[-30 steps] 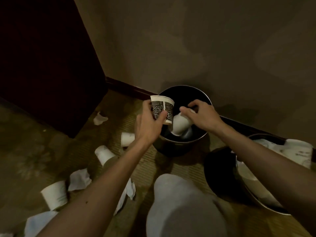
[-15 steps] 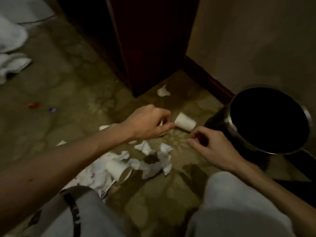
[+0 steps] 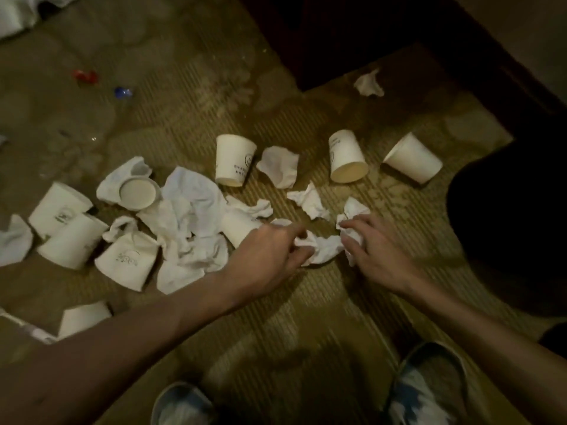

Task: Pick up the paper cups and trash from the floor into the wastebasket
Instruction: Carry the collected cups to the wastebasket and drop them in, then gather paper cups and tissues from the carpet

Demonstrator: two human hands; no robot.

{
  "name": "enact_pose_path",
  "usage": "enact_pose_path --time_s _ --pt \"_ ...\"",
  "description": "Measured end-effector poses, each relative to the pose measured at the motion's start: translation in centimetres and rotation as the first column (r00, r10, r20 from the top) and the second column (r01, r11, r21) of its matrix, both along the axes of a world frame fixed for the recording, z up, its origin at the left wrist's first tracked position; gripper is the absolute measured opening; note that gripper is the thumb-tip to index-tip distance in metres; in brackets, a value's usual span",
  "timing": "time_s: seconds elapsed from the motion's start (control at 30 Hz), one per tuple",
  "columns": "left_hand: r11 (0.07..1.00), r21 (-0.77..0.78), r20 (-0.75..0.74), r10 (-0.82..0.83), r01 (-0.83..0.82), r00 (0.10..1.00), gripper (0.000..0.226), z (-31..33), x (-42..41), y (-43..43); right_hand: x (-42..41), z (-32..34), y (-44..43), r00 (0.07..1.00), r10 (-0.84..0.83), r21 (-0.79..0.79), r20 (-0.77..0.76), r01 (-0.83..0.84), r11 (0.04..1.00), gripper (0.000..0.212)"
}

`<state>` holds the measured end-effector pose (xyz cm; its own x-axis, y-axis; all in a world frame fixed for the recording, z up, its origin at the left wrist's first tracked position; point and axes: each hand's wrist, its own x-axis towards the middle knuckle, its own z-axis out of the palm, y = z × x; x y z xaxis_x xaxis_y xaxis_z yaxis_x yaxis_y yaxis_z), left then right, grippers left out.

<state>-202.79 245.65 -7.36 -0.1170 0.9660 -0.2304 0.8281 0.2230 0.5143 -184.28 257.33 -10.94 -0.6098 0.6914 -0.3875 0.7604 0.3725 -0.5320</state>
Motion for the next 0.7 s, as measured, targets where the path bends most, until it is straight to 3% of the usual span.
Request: enact_pose_path --time_s 0.1,0.23,0.33,0.47,0.6,0.7 --pt "0.997 0.035 -0.006 0.071 -0.071 0.997 0.053 -3.1 2.4 0.3 0.9 -1.3 -0.1 1.0 -0.01 -0.084 0.024 0.012 0.996 0.042" --pt "0.984 -0.138 0.028 0.118 -0.113 0.993 0.064 -6.9 3.7 1.2 1.3 -2.0 -0.5 0.973 -0.227 -0.266 -0.039 0.209 0.941 0.044" --pt "0.972 -0.081 0.13 0.228 -0.219 0.965 0.057 -8.1 4.0 1.2 1.2 -2.0 -0.5 0.894 -0.447 -0.496 -0.047 0.367 0.787 0.042" --pt "0.92 -0.061 0.307 0.386 -0.387 0.87 0.06 -7.7 3.6 1.1 0.7 -2.1 -0.6 0.766 -0.637 -0.778 -0.088 0.346 0.524 0.053" --pt "0.909 -0.114 0.434 0.409 -0.401 0.803 0.065 -7.0 4.3 1.2 0.0 -2.7 -1.4 0.729 -0.678 -0.875 -0.095 0.263 0.405 0.079" --pt "0.894 -0.153 0.53 0.434 -0.422 0.728 0.067 -7.0 4.8 1.1 -0.6 -2.7 -1.6 0.702 -0.706 -0.909 -0.089 0.233 0.346 0.078"
